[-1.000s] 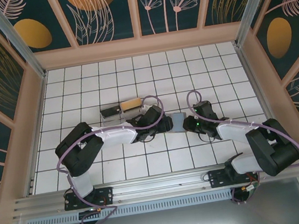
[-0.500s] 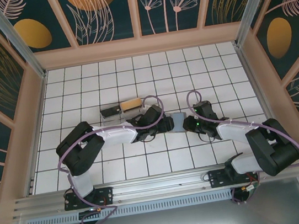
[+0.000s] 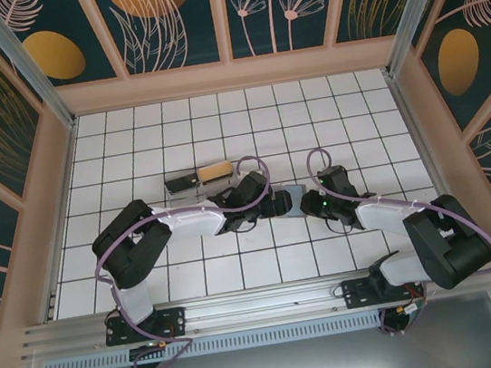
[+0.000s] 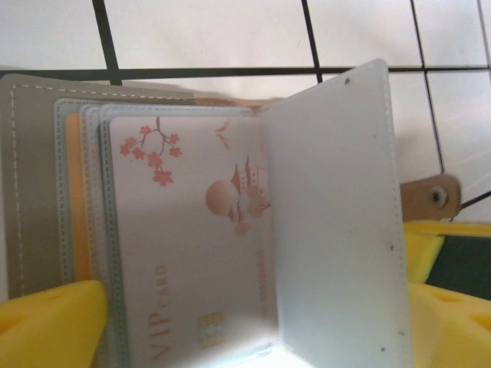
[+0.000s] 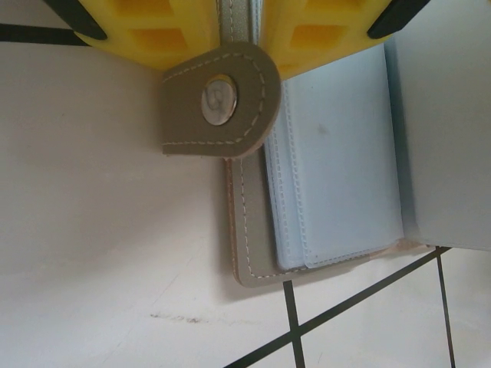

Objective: Take the credit cards out of the card holder

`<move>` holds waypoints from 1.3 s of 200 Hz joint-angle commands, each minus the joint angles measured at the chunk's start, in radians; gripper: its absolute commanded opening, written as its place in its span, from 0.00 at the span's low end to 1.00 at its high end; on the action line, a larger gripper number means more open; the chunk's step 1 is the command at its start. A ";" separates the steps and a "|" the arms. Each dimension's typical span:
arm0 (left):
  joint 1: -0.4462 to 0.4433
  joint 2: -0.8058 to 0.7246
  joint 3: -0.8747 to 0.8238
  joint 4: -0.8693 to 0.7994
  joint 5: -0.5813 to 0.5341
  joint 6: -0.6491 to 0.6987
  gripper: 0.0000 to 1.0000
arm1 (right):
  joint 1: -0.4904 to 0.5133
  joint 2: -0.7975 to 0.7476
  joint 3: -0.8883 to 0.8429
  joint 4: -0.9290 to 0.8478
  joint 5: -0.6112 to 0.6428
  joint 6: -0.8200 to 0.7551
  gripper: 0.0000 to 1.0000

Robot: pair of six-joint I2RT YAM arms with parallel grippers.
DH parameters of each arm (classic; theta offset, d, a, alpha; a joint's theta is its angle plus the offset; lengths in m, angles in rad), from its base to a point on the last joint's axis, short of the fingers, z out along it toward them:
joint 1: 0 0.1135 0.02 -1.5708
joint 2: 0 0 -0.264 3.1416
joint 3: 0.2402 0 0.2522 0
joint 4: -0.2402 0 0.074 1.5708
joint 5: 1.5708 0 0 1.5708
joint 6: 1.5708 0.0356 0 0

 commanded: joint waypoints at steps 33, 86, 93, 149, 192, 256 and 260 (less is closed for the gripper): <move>0.003 -0.008 -0.014 0.018 0.031 0.020 0.99 | 0.014 0.020 -0.020 0.020 -0.015 0.007 0.23; 0.003 -0.016 -0.018 0.058 0.075 0.034 0.99 | 0.014 0.025 -0.018 0.021 -0.015 0.006 0.23; 0.002 -0.012 -0.015 0.059 0.080 0.034 0.99 | 0.014 0.025 -0.017 0.020 -0.015 0.008 0.23; 0.002 -0.041 -0.020 0.018 0.013 0.029 0.99 | 0.014 0.002 -0.011 0.000 0.004 0.007 0.23; 0.003 -0.072 -0.013 0.012 0.016 0.046 0.99 | 0.013 -0.057 0.014 -0.057 0.049 -0.002 0.24; 0.004 -0.065 -0.022 0.030 0.024 0.042 0.99 | 0.013 -0.168 0.041 -0.118 0.066 -0.007 0.25; 0.004 -0.071 -0.025 0.027 0.015 0.042 0.99 | 0.013 -0.173 0.038 -0.112 0.056 -0.008 0.24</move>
